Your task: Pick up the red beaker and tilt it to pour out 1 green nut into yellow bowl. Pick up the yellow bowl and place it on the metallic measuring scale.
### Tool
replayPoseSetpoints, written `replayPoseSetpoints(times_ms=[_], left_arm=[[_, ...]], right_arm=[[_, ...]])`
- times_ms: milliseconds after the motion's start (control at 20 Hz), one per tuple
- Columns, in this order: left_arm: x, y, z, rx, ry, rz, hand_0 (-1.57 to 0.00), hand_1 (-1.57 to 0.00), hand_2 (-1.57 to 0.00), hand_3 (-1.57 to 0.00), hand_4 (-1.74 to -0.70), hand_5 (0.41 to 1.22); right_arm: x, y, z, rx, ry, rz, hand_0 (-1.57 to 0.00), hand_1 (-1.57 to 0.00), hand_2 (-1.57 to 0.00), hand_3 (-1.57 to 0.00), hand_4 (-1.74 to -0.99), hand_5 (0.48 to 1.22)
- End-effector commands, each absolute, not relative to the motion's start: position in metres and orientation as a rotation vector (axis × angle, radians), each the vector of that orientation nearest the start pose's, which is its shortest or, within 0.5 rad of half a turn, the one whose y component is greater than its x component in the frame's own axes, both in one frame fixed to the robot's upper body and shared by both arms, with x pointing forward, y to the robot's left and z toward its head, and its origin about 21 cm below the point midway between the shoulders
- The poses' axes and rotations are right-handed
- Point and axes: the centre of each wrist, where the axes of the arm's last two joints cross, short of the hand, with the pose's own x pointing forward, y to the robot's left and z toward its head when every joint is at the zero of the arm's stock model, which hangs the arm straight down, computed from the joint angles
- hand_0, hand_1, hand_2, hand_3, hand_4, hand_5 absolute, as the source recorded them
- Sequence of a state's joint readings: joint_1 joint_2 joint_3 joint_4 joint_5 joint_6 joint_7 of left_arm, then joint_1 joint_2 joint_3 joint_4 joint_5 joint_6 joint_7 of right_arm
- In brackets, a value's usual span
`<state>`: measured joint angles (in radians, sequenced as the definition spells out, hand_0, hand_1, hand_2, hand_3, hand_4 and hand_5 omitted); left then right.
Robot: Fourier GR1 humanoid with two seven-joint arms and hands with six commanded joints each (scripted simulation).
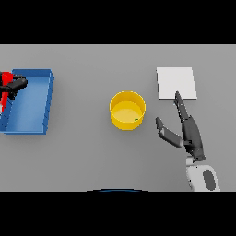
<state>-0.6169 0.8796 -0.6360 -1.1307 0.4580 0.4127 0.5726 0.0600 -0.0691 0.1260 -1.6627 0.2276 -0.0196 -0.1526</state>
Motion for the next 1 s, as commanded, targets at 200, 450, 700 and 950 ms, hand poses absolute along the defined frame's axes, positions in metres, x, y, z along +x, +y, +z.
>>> replayPoseSetpoints(times_ms=[200, 450, 700, 950], left_arm=[[0.343, 0.338, 0.107, 0.536, -0.988, -0.399, -0.64, -0.56, -0.54, -0.45, -0.82, 0.667], [0.351, 0.337, 0.094, 0.613, -0.953, -0.467, -0.21, -0.18, -0.18, -0.15, -0.73, 0.647], [0.355, 0.335, 0.100, 0.661, -1.030, -0.435, -0.07, -0.06, -0.06, -0.05, -0.71, 0.658], [0.353, 0.333, 0.102, 0.662, -1.093, -0.422, -0.02, -0.02, -0.02, -0.01, -0.71, 0.689]], right_arm=[[0.233, -0.222, 0.012, -0.141, -1.778, 0.320, 0.00, 0.00, 0.00, 0.00, -1.151, 0.677], [0.233, -0.220, 0.008, -0.139, -1.756, 0.328, 0.00, 0.00, 0.00, 0.00, -1.160, 0.688], [0.229, -0.221, 0.009, -0.188, -1.729, 0.349, 0.00, 0.00, 0.00, 0.00, -1.175, 0.672], [0.241, -0.218, 0.024, -0.164, -1.764, 0.658, 0.00, 0.00, 0.00, 0.00, -1.153, 0.728]])
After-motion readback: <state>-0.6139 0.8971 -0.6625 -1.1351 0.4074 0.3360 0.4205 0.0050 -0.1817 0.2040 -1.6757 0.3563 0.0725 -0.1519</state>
